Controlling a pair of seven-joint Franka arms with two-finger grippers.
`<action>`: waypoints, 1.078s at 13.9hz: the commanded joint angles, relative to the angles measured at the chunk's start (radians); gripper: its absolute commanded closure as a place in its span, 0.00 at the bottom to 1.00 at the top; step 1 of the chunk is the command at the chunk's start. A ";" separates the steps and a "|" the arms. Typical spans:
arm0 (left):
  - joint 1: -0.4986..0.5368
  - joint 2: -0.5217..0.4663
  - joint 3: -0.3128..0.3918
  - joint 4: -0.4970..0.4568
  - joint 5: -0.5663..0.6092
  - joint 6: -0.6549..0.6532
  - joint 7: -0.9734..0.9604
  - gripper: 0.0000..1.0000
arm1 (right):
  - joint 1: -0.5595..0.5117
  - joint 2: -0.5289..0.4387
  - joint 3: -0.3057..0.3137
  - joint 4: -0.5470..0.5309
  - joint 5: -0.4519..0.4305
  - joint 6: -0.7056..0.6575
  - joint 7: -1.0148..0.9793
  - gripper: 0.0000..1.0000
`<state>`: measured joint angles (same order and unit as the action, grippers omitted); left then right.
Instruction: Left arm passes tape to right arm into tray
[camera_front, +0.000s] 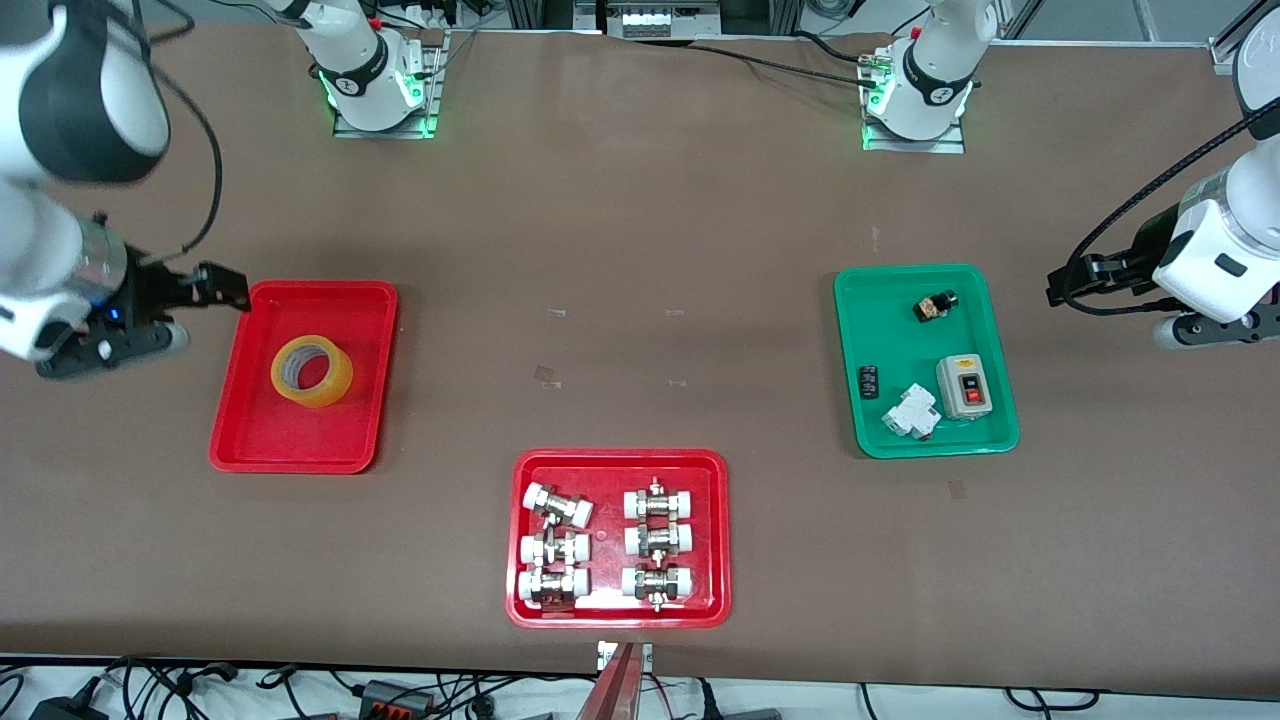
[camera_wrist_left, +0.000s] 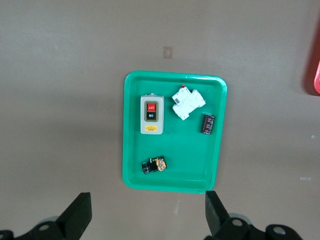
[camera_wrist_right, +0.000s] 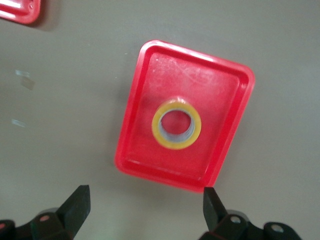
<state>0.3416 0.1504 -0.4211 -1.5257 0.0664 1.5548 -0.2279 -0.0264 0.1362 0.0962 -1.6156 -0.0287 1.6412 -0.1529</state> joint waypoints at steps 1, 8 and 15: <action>0.008 -0.003 -0.004 0.016 -0.011 -0.012 0.021 0.00 | 0.023 -0.111 -0.001 -0.049 -0.010 -0.033 0.096 0.00; -0.160 -0.026 0.130 0.018 -0.022 -0.021 0.022 0.00 | 0.011 -0.110 -0.007 0.069 -0.001 -0.081 0.108 0.00; -0.230 -0.029 0.245 -0.001 -0.043 -0.012 0.041 0.00 | 0.011 -0.153 -0.010 0.003 0.012 -0.041 0.205 0.00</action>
<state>0.1150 0.1351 -0.1842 -1.5185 0.0403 1.5514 -0.2104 -0.0118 0.0097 0.0846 -1.5856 -0.0273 1.5864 0.0275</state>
